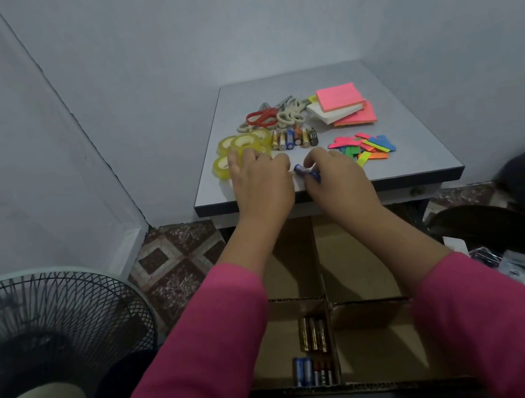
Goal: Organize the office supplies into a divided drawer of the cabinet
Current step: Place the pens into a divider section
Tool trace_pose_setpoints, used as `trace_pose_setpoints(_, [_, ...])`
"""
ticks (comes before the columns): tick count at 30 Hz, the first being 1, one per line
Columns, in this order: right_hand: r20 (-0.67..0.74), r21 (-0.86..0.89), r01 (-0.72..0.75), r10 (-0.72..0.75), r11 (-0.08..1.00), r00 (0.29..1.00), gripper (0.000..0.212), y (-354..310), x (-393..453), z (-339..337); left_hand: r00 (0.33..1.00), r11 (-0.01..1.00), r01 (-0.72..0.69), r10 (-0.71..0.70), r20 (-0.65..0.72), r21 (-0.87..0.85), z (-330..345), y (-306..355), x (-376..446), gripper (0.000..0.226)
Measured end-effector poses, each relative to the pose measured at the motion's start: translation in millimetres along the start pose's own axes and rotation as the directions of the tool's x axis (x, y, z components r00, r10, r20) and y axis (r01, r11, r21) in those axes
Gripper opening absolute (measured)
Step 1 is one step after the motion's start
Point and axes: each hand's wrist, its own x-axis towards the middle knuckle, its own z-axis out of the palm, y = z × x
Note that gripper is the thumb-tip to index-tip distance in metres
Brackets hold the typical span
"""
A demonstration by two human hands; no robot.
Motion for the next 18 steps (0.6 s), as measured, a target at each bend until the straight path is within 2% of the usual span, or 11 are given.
trace_pose_setpoints(4, [-0.024,0.137,-0.036,0.04,0.99,0.999,0.026,2.3,-15.5,-6.1,0.995,0.999,0.031,-0.032,0.092,0.016,-12.9,7.5,-3.9,0.018])
trace_pose_setpoints(7, [-0.026,0.305,-0.087,0.1,0.948,0.995,0.027,3.4,-40.8,-12.9,0.985,0.999,0.032,-0.036,0.17,0.03,-22.2,9.8,-18.4,0.022])
trace_pose_setpoints(9, [0.027,0.409,-0.146,0.148,0.901,0.989,0.03,6.6,-63.9,-16.7,0.979,0.998,0.055,-0.047,0.197,-0.04,-30.2,6.9,-40.2,0.026])
trace_pose_setpoints(11, [0.075,0.465,-0.185,0.17,0.866,0.983,0.031,14.0,-88.1,-15.2,0.953,0.974,0.119,-0.057,0.297,-0.193,-38.3,1.9,-69.9,0.025])
trace_pose_setpoints(12, [0.097,0.482,-0.207,0.183,0.852,0.978,0.03,19.0,-99.5,-11.5,0.915,0.933,0.201,-0.07,0.398,-0.299,-41.2,-0.6,-86.5,0.022])
trace_pose_setpoints(13, [0.121,0.489,-0.237,0.204,0.839,0.971,0.028,23.7,-109.8,-6.3,0.847,0.868,0.316,-0.076,0.526,-0.384,-42.9,-2.5,-102.5,0.017])
trace_pose_setpoints(15, [0.184,0.494,-0.325,0.269,0.807,0.946,0.025,30.9,-126.7,5.3,0.681,0.723,0.523,-0.035,0.732,-0.452,-37.9,-5.1,-132.9,0.012])
trace_pose_setpoints(16, [0.222,0.502,-0.377,0.305,0.779,0.926,0.024,32.8,-132.2,9.7,0.619,0.697,0.561,0.005,0.785,-0.447,-32.3,-5.9,-144.8,0.015])
trace_pose_setpoints(18, [0.292,0.527,-0.449,0.343,0.721,0.893,0.023,33.2,-136.0,14.9,0.532,0.743,0.536,0.07,0.844,-0.4,-19.2,-7.2,-162.8,0.017])
